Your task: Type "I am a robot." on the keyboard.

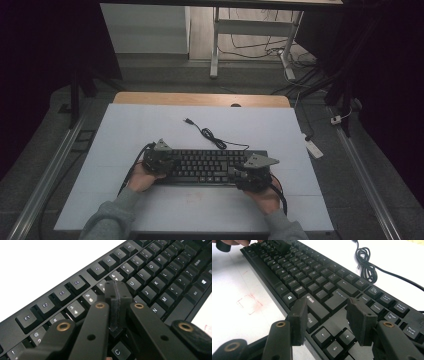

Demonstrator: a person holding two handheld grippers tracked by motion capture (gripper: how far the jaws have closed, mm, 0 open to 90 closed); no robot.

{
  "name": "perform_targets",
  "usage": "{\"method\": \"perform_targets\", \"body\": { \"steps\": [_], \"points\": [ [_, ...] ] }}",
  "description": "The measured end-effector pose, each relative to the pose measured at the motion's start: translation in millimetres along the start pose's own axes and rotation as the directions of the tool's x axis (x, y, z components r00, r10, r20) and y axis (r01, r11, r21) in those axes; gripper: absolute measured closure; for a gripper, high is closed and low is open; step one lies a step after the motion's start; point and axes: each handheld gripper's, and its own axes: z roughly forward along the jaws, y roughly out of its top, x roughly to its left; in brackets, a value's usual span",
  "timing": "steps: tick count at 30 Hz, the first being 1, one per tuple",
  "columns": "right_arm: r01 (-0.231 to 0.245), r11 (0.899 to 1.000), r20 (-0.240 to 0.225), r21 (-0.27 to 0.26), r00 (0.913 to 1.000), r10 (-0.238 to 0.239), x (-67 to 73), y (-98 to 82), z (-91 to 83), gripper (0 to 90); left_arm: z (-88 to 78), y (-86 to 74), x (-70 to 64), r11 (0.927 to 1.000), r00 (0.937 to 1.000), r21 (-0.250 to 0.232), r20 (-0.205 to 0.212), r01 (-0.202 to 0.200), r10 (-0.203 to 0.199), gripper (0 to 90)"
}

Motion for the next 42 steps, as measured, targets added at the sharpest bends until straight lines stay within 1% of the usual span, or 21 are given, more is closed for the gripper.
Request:
{"method": "perform_targets", "body": {
  "steps": [1,3,7,8,10,13,14,17,21,23,27,29,31,32,34,35,42],
  "points": [
    [-0.001,1.0,0.002,0.001,1.0,0.001,-0.1,-0.1,-0.4,51.5,0.6,-0.2,0.2,1.0,1.0,0.007,-0.006,-0.002,0.002,88.8],
    [-0.001,1.0,0.005,0.005,1.0,0.001,-0.4,-0.1,-1.1,51.5,1.2,-0.5,0.8,1.0,1.0,0.003,-0.003,0.006,-0.006,88.8],
    [-0.001,1.0,0.005,0.007,1.0,0.001,-0.3,-0.2,-0.9,51.5,3.6,-1.2,-0.1,0.9999,1.0,0.015,-0.008,0.004,-0.003,88.8],
    [0.0,1.0,0.005,0.008,1.0,0.0,-0.2,-0.2,-0.8,51.5,4.2,-1.6,-0.1,0.9999,1.0,0.008,-0.001,0.009,-0.009,88.8],
    [0.002,1.0,0.004,0.008,1.0,-0.002,-0.1,-0.1,-0.6,51.5,4.2,-1.3,-1.1,1.0,1.0,0.009,-0.006,-0.002,0.002,88.8],
    [0.002,1.0,0.003,0.005,1.0,-0.002,0.0,0.1,-0.9,51.5,2.5,-1.3,-1.1,1.0,1.0,0.001,-0.004,-0.008,0.008,88.0],
    [0.001,1.0,0.003,0.004,1.0,-0.001,-0.1,0.1,-1.0,51.4,0.7,-1.1,-1.0,0.9999,1.0,-0.01,0.0,-0.005,0.005,85.2],
    [-0.003,1.0,0.004,0.005,1.0,0.003,-0.3,-0.4,-1.3,51.4,-6.6,-0.5,-1.7,0.9994,1.0,-0.035,0.006,-0.006,0.006,72.8],
    [-0.003,1.0,0.002,0.002,1.0,0.003,-0.4,-1.2,-1.3,51.4,-18.1,-0.3,-4.5,0.9976,0.9998,-0.067,0.007,-0.018,0.019,53.7],
    [-0.004,1.0,0.01,0.002,0.9999,0.004,-0.5,-1.2,-2.1,51.4,-22.9,-0.8,-5.2,0.9973,0.9997,-0.07,0.009,-0.022,0.022,46.0],
    [-0.007,1.0,0.006,0.004,1.0,0.007,-0.9,-1.9,-2.6,51.3,-30.8,-4.0,-6.5,0.9978,0.9995,-0.062,0.017,-0.026,0.027,35.6],
    [-0.006,1.0,0.007,0.007,1.0,0.006,-0.6,-2.1,-3.1,51.3,-35.6,-8.6,-7.4,0.9973,0.9993,-0.067,0.022,-0.03,0.031,32.9],
    [-0.006,1.0,0.003,0.001,1.0,0.006,-0.3,-2.2,-3.5,51.3,-40.5,-13.2,-7.5,0.9973,0.9994,-0.068,0.017,-0.029,0.031,30.7],
    [-0.009,1.0,0.0,-0.005,1.0,0.009,-0.2,-2.4,-3.6,51.3,-42.9,-15.3,-7.3,0.9972,0.9995,-0.07,0.016,-0.027,0.028,29.5],
    [-0.005,1.0,0.006,0.001,1.0,0.005,-0.5,-2.5,-4.5,51.2,-47.0,-19.2,-6.9,0.9968,0.9998,-0.078,0.015,-0.015,0.016,27.8],
    [-0.009,1.0,0.001,-0.002,1.0,0.009,-0.6,-2.7,-4.3,51.2,-48.4,-20.9,-7.3,0.9965,0.9999,-0.083,0.014,-0.008,0.009,26.8],
    [-0.007,1.0,0.004,-0.002,1.0,0.007,-0.9,-2.7,-4.6,51.1,-55.8,-34.2,-7.4,0.9972,1.0,-0.075,0.0,-0.002,0.002,23.9]
  ]
}}
